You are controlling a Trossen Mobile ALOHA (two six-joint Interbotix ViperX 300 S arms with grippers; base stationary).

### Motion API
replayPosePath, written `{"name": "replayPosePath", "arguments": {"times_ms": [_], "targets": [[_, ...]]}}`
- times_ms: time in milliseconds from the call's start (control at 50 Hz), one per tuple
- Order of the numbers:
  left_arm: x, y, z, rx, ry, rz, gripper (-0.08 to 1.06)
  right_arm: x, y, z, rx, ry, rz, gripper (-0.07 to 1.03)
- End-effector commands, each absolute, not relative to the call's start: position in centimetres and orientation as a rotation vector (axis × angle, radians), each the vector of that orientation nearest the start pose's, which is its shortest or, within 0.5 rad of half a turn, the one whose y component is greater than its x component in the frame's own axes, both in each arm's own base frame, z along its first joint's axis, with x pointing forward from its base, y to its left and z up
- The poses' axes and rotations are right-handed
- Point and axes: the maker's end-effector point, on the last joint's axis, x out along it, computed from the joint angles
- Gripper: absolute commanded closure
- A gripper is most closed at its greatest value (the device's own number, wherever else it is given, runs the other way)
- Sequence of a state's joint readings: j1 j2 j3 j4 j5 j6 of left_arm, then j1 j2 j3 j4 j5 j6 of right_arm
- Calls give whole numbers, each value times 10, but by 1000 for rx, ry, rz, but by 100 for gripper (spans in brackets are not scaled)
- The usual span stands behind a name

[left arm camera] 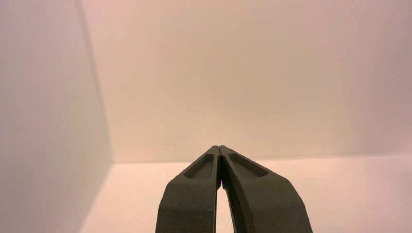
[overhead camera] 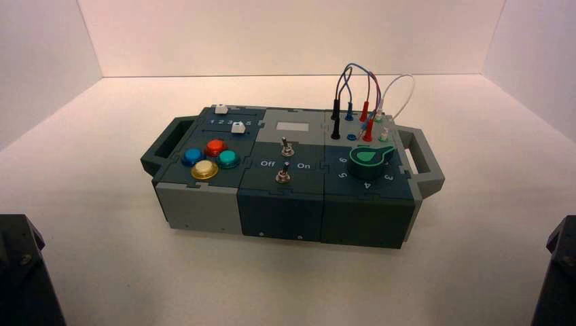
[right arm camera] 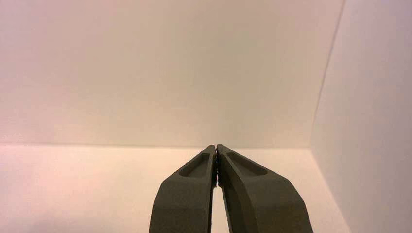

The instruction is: Pull the red wire.

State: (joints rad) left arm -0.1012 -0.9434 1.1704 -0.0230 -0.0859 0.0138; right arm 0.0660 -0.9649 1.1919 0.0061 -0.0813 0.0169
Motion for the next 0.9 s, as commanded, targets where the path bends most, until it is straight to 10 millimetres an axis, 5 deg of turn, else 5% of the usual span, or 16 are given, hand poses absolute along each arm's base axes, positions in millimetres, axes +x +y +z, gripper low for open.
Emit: {"name": "replayPosePath", "arguments": {"times_ms": [20,300,460,660,900], "targets": [[264,-42,264,10,184,-157,100,256,30,259,14,202,115,98],[261,-83,228,53,395,-304,100,251,69,237,0,396,256,98],[246,-139,196,121,560,-498,100,239,103,206,-14,592,373,98],[226,-185,173,169,659,-646,100,227,112,181,62,733,392,98],[220,-210,158,214,723,-710,100,217,117,157,69,835,400,88]]}}
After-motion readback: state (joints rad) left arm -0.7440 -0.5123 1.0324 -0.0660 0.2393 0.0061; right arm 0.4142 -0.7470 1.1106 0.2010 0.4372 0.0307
